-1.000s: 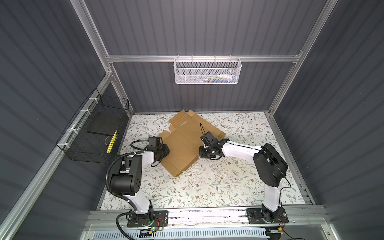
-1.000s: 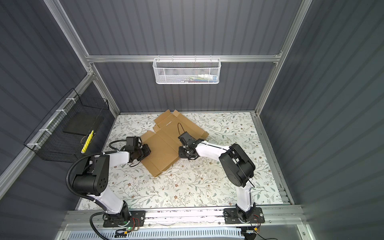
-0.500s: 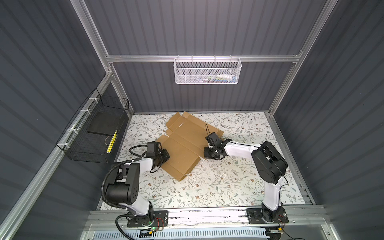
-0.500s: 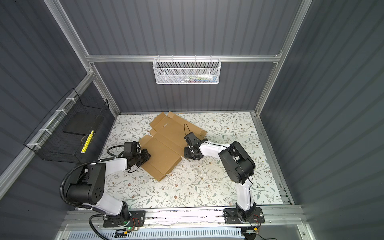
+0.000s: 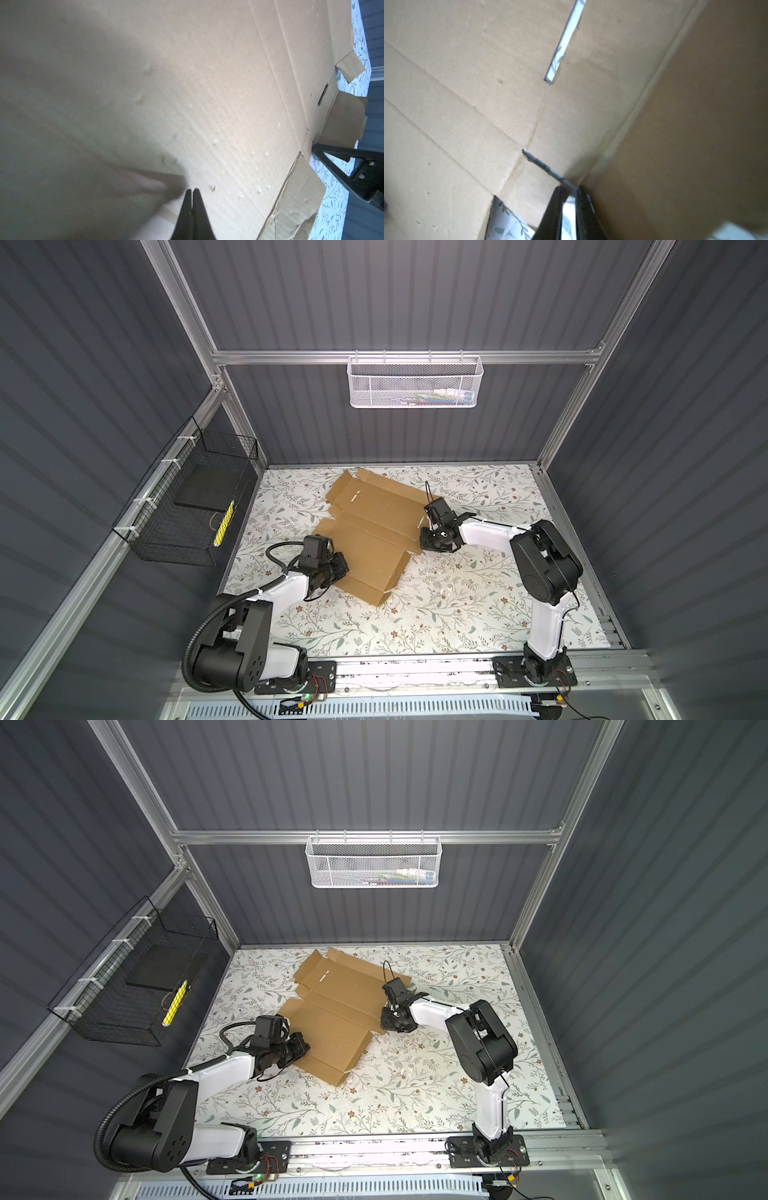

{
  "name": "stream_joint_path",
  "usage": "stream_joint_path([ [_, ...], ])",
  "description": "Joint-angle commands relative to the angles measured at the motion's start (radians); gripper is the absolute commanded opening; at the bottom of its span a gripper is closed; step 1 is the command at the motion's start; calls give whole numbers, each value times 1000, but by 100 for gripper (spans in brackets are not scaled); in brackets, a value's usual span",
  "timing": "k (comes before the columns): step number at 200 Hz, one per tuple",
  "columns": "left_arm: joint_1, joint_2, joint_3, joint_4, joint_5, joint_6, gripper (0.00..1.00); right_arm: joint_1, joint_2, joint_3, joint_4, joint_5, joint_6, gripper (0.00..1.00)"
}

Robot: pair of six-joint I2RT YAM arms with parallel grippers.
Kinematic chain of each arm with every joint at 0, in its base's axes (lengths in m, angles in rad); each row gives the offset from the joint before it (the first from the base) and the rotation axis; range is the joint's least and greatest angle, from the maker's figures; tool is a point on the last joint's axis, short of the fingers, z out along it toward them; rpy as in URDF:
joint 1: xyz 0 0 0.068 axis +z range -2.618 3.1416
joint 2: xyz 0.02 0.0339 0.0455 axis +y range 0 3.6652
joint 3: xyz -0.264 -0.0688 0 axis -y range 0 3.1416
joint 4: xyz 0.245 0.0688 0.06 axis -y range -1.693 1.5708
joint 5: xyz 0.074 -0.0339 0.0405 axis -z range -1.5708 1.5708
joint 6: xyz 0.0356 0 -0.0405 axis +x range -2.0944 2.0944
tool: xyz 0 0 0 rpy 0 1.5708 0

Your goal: Fold the paper box

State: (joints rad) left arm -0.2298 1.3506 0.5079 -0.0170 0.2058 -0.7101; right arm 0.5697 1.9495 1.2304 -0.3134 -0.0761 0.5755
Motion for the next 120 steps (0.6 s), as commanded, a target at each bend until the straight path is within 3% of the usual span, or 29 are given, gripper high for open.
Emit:
stream_joint_path([
  [1,3,-14,77,-100,-46,41,0,3,-58,13,-60,25,-31,17],
  [72,69,102,262,-149,-75,139,0,36,-172,-28,-70,48,-11,17],
  [120,96,189,305,-120,-103,157,0,39,-157,-5,-69,55,-7,18],
])
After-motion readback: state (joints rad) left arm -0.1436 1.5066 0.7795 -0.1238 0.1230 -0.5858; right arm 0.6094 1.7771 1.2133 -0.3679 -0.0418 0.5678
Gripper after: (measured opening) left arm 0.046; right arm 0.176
